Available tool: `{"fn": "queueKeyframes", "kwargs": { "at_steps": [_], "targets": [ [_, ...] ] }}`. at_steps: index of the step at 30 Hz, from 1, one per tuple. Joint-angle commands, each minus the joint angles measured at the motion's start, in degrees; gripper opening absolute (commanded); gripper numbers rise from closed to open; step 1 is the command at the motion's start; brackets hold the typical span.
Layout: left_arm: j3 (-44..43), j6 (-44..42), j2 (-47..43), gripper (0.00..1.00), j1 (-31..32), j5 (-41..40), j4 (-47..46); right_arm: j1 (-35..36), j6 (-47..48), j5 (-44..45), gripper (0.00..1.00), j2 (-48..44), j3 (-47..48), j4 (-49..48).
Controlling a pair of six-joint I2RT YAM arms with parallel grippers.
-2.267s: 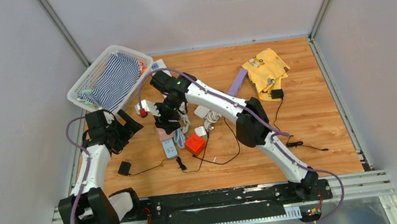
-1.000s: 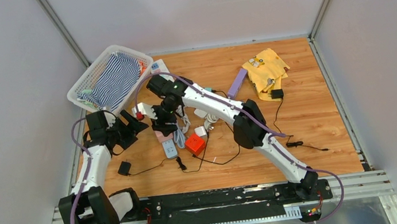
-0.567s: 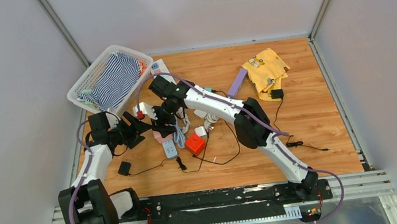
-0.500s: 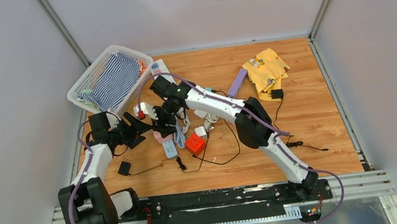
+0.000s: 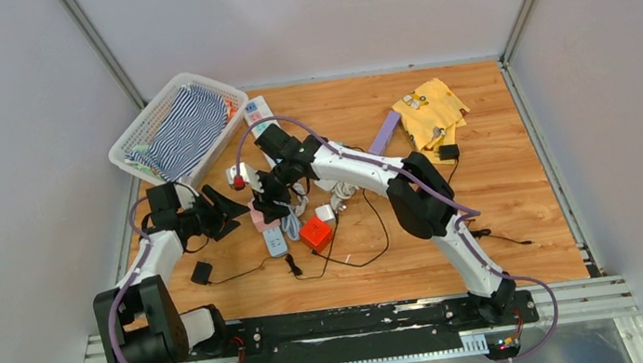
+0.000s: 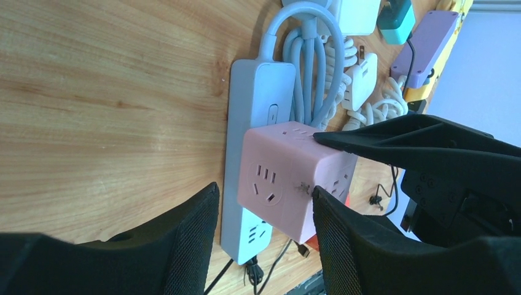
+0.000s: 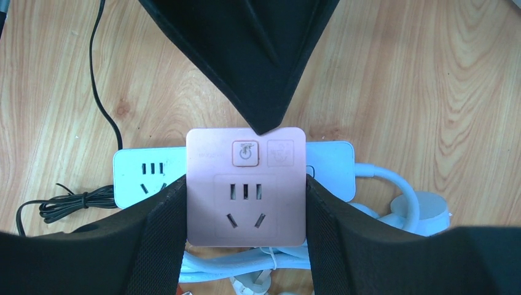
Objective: Insert the plug
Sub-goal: Insert the plug into the socket.
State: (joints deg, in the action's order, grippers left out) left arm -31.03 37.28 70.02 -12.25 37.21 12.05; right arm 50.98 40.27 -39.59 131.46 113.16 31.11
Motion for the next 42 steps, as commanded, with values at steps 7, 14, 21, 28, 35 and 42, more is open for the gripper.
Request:
{"fn": "queueKeyframes", "kwargs": {
  "at_steps": [7,14,21,28,35,42],
  "targets": [
    [-4.44,-3.5,0.14,0.69,-0.32,-4.56,5.89,-0.52,-6.39,7.05,0.08,5.73,-5.32,6.17],
    [-10.52,-4.59,-6.7,0.85,-0.34,-21.3,14.11,1.2,-12.28,8.71,0.08,1.4,-6.53,-4.84],
    [-10.16,-1.85,-11.59,1.0,-0.41,-36.75,18.03,1.99,-15.17,7.81,0.08,-0.01,-6.7,-14.01],
    [-9.84,0.94,-10.63,1.0,-0.7,-43.57,21.01,2.65,-15.32,9.11,0.12,0.82,-6.44,-17.72],
    [-8.35,2.92,-9.96,1.0,-1.47,-45.1,21.25,3.35,-16.59,10.78,0.43,-4.65,-11.57,-21.68],
    [-7.92,2.54,-10.28,1.0,-2.41,-47.68,23.06,3.34,-18.95,12.58,0.78,-13.99,-18.39,-24.9]
  ]
}}
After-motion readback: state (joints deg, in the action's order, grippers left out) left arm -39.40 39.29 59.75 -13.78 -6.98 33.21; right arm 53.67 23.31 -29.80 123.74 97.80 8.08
